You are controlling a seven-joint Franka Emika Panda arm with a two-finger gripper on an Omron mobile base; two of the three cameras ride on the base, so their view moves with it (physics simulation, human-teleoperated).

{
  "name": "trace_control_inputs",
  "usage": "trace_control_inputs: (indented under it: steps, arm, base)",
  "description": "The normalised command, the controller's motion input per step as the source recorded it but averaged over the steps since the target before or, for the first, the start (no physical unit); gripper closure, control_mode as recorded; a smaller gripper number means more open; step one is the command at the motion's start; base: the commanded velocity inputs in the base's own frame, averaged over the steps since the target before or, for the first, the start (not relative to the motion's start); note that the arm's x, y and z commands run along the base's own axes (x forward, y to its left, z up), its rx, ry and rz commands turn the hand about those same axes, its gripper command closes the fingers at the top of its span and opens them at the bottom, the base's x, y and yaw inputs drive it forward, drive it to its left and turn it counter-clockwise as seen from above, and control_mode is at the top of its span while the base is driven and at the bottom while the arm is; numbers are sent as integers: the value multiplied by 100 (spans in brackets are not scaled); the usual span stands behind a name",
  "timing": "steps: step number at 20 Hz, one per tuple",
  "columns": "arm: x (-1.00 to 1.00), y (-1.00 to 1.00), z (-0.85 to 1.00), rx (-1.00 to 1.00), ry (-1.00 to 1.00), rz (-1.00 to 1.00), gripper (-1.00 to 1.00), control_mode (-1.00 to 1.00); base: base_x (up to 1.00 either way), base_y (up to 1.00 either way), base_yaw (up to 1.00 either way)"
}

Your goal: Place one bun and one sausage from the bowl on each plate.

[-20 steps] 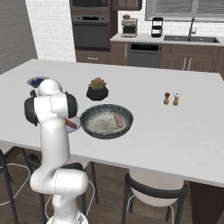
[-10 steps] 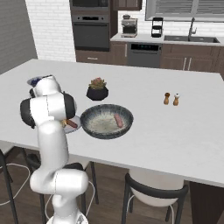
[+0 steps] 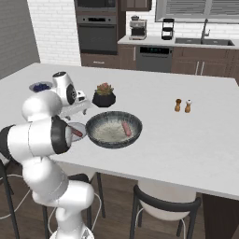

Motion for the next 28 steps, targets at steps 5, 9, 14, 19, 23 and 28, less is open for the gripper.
trace_control_inputs:
  steps: [5, 9, 14, 19, 23, 28]
  arm:
    - [-9, -100, 55, 15, -3, -34, -100, -100]
    - [0, -100, 16, 20, 17, -46, -100, -100]
    - [11, -100, -34, 0, 7, -31, -100, -100]
    - [43, -63, -55, -16, 0, -16, -100, -100]
    - [43, 0, -43, -10, -4, 3, -100, -100]
    - [65, -7, -40, -5, -2, 3, -100, -100]
  base:
    - [0, 0, 0]
    - [0, 0, 0]
    - [0, 0, 0]
    - [0, 0, 0]
    - [0, 0, 0]
    - [0, 0, 0]
